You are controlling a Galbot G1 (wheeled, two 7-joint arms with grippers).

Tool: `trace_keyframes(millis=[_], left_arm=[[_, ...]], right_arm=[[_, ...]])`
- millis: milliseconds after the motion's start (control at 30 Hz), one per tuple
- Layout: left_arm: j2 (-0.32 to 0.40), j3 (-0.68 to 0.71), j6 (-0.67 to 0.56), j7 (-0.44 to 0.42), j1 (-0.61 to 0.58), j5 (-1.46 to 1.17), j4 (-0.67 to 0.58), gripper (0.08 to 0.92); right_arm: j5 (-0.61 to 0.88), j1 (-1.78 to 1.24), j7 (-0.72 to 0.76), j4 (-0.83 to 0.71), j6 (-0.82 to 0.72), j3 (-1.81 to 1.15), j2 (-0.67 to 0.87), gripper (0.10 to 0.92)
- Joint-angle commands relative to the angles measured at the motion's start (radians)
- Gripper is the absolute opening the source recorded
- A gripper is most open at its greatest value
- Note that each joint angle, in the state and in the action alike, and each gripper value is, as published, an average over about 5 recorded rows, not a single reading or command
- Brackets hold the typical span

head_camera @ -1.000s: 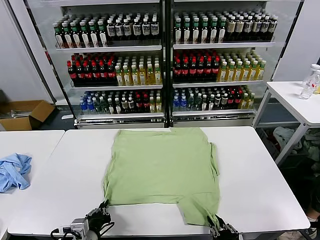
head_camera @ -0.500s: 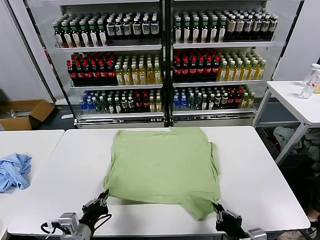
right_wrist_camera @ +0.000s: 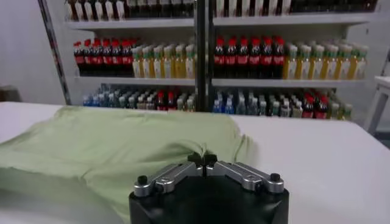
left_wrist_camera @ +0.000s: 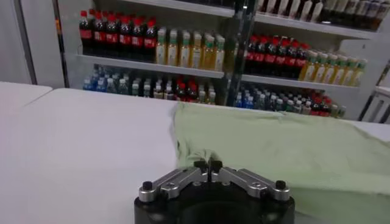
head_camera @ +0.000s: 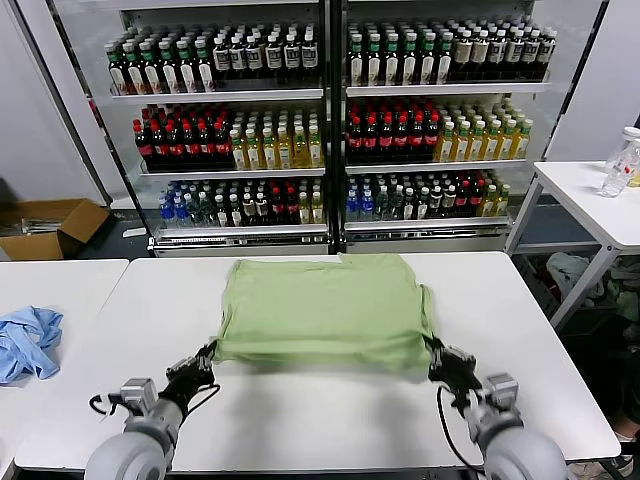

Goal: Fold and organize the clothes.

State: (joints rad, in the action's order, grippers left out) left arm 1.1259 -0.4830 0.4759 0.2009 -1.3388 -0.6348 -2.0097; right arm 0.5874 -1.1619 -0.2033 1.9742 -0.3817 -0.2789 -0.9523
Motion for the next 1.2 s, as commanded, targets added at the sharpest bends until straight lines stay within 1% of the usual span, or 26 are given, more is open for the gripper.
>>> trace_keyframes(millis=[33,167,233,300,467,567,700,800,933,1000,1033,1100,1200], left_arm=[[-0.021,0.079,-0.005,0.002,0.208,0.005,0.182,0.084],[-0.013,0.091,0.0,-0.023,0.201,0.032,0.175,0.088],[-0.01,0.09,-0.002,-0.04,0.188,0.055,0.165,0.111],[-0.006,0.084,-0.004,-0.042,0.173,0.068,0.154,0.152],[0.004,0.052,-0.014,-0.017,0.108,0.068,0.125,0.29],[0.003,0.045,-0.02,-0.008,0.08,0.067,0.138,0.377],[0.003,0.061,-0.005,-0.008,0.106,0.058,0.193,0.49],[0.005,0.081,0.007,-0.006,0.14,0.054,0.234,0.576],[0.006,0.1,0.006,-0.001,0.169,0.054,0.266,0.689],[0.004,0.105,0.005,-0.001,0.174,0.051,0.274,0.742],[0.003,0.107,0.004,-0.002,0.175,0.05,0.277,0.748],[0.003,0.111,0.004,-0.003,0.175,0.046,0.28,0.733],[0.008,0.113,0.005,-0.002,0.174,0.037,0.285,0.648]], right_arm=[[-0.026,0.318,0.004,-0.207,-0.032,0.146,-0.006,0.173],[-0.074,0.331,0.022,-0.219,-0.058,0.179,-0.026,0.285],[-0.094,0.321,0.033,-0.212,-0.058,0.184,-0.03,0.337],[-0.108,0.3,0.045,-0.198,-0.059,0.176,-0.03,0.389],[-0.117,0.177,0.077,-0.118,-0.086,0.109,0.023,0.528],[-0.11,0.09,0.069,-0.091,-0.093,0.057,0.057,0.615],[-0.091,0.032,0.044,-0.113,-0.117,0.015,0.054,0.735],[-0.075,0.034,0.03,-0.15,-0.14,0.021,0.027,0.799],[-0.049,0.068,0.021,-0.191,-0.164,0.053,-0.008,0.816],[-0.038,0.086,0.017,-0.209,-0.171,0.068,-0.018,0.786],[-0.032,0.094,0.016,-0.217,-0.173,0.074,-0.022,0.766],[-0.019,0.105,0.014,-0.228,-0.175,0.082,-0.027,0.706],[-0.002,0.113,0.015,-0.238,-0.17,0.09,-0.032,0.628]])
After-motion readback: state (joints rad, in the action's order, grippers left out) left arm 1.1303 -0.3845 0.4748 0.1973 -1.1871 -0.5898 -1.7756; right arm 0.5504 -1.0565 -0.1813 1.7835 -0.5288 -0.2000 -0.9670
